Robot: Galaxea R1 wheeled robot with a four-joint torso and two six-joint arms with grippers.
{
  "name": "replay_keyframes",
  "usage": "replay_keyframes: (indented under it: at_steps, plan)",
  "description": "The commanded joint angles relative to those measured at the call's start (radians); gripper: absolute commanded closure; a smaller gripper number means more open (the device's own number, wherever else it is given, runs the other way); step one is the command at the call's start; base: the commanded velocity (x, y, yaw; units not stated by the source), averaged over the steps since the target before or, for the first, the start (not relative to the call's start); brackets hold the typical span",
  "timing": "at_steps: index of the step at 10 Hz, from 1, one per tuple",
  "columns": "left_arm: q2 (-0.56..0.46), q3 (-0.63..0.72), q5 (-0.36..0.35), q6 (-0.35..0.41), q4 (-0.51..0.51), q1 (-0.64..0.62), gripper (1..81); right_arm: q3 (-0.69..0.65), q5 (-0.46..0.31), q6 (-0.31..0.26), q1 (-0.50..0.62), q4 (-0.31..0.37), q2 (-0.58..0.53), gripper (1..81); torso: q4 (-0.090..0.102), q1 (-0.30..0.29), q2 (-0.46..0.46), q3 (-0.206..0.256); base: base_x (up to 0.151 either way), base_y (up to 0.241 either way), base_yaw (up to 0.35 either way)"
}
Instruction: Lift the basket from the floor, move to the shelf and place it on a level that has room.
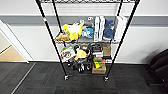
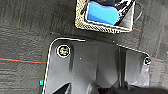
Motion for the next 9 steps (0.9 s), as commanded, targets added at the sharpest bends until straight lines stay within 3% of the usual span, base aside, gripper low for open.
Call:
replay_keyframes:
  at_steps: [1, 4, 9]
  plan:
    - [-0.006, -0.036, 0.102, 0.002, -0.018, -0.068, 1.0, 0.011, -0.076, 0.017, 0.057, 0.007, -0.037, 1.0, 0.000, 0.061, -0.095, 0.005, 0.000, 0.000, 0.000]
    - [0.004, -0.048, 0.125, 0.002, -0.041, -0.110, 1.0, 0.009, -0.099, 0.018, 0.125, 0.013, -0.045, 1.0, 0.000, 0.113, -0.173, -0.041, 0.000, 0.000, 0.000]
    - [0.021, -0.059, 0.145, -0.001, -0.051, -0.159, 1.0, -0.025, -0.154, 0.018, 0.191, 0.033, -0.040, 1.0, 0.000, 0.219, -0.342, -0.045, 0.000, 0.000, 0.000]
